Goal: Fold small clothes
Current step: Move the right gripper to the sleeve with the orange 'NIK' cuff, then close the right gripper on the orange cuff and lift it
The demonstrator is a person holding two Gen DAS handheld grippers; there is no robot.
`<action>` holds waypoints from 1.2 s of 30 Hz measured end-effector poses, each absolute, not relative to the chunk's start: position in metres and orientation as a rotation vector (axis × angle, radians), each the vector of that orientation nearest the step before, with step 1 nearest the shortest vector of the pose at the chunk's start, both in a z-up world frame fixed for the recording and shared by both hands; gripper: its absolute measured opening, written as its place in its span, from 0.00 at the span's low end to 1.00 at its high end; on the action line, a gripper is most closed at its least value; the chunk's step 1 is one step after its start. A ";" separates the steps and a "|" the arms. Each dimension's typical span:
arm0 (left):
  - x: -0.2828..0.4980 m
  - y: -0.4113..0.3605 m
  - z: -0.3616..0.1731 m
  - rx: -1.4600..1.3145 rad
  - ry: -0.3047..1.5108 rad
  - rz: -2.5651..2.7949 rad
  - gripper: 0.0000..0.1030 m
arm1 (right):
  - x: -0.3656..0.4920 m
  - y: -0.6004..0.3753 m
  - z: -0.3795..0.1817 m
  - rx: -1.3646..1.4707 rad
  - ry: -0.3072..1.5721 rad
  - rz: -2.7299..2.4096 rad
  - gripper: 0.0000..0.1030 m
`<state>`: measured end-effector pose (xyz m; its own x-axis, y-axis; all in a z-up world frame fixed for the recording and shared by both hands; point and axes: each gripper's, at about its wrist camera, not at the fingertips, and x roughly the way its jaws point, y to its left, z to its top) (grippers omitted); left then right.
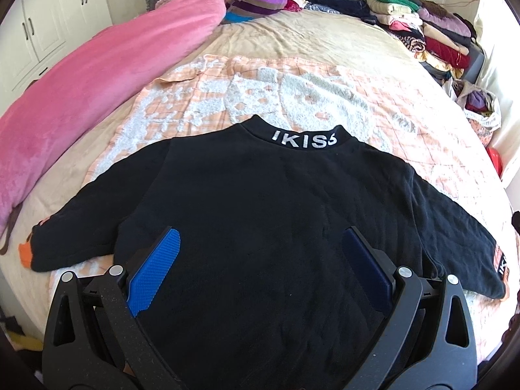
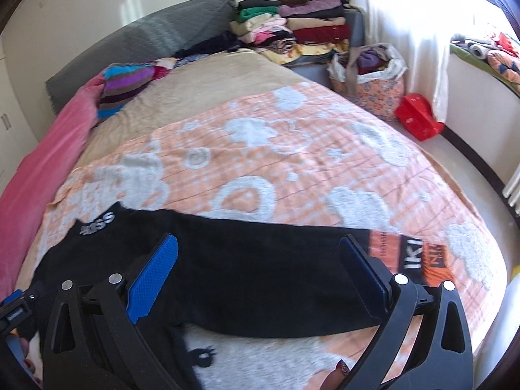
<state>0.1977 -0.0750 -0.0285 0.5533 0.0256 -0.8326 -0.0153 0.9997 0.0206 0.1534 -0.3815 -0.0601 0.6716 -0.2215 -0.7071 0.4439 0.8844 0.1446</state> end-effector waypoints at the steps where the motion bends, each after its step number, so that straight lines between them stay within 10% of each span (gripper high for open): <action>1: 0.199 -0.076 -0.031 0.015 0.987 0.025 0.91 | 0.151 -0.392 -0.064 0.325 0.742 -0.420 0.96; 25: 0.193 -0.093 -0.089 0.094 1.045 0.012 0.91 | 0.099 -0.521 -0.163 0.678 0.870 -0.805 0.95; 29: 0.189 -0.088 -0.097 0.089 1.052 0.019 0.91 | 0.102 -0.512 -0.150 0.653 0.831 -0.749 0.48; 32: 0.186 -0.084 -0.100 0.079 1.054 0.025 0.91 | 0.104 -0.510 -0.147 0.661 0.817 -0.707 0.31; 33: 0.184 -0.083 -0.101 0.075 1.056 0.025 0.91 | 0.106 -0.510 -0.146 0.685 0.792 -0.647 0.03; 36: 0.182 -0.078 -0.101 0.069 1.055 0.020 0.91 | 0.120 -0.500 -0.137 0.683 0.752 -0.512 0.00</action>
<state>0.1820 -0.0782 -0.1011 0.4936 0.0495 -0.8683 0.0168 0.9977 0.0664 0.1196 -0.5001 -0.1367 0.6291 -0.1778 -0.7567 0.6385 0.6733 0.3726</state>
